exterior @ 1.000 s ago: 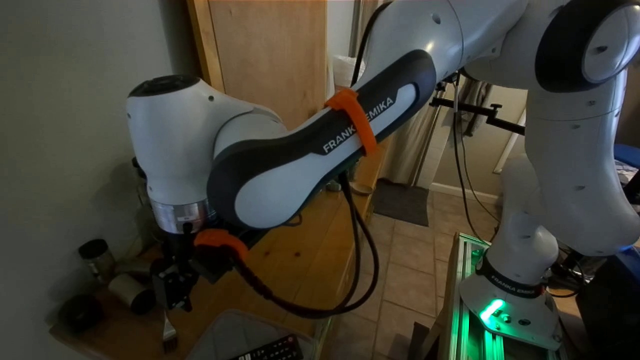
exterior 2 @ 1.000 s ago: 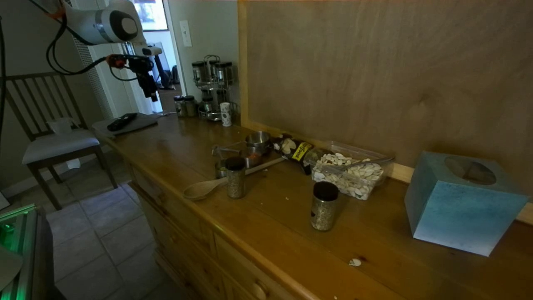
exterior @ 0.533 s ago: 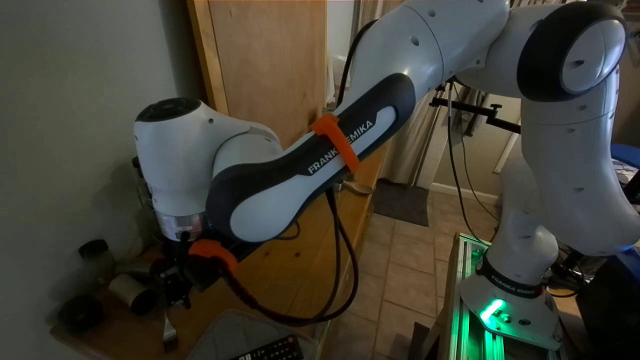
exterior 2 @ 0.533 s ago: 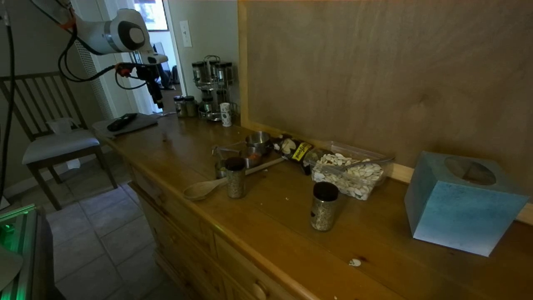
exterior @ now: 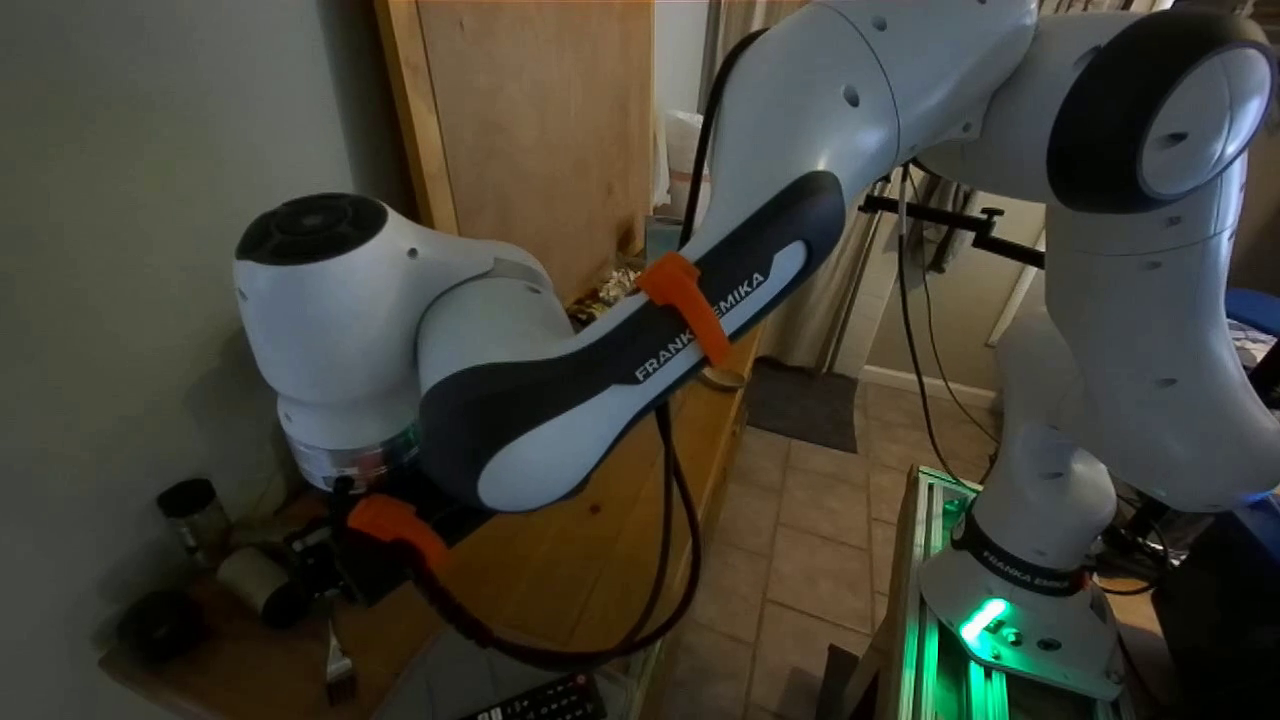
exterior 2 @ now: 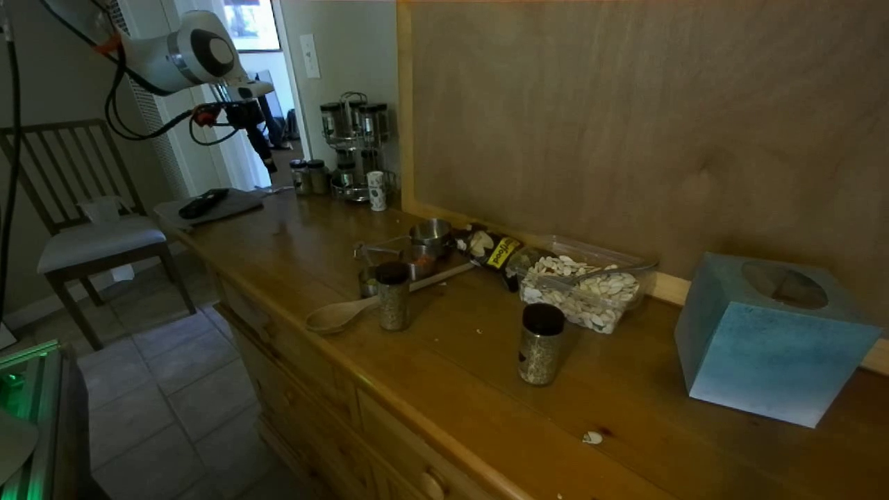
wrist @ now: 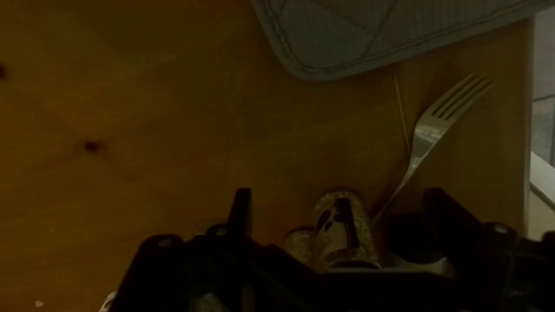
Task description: Pick up one container on the left and put it at the bottom of the seasoning rack
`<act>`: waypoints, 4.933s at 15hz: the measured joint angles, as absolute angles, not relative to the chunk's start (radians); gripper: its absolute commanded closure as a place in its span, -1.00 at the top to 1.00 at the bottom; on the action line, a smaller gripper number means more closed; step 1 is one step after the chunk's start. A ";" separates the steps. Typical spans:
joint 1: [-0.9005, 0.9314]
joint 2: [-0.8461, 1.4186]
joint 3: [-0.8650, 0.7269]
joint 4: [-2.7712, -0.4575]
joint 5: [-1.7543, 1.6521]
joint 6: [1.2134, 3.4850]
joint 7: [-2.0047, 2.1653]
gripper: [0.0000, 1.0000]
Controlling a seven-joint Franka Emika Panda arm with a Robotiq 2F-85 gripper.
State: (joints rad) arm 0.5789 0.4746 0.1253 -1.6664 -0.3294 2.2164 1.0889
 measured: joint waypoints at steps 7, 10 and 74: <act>0.633 0.528 0.068 -1.644 -0.447 2.299 1.259 1.00; 0.663 0.556 0.034 -1.624 -0.504 2.311 1.326 1.00; 0.461 0.265 0.168 -1.979 -1.055 2.403 1.675 -0.53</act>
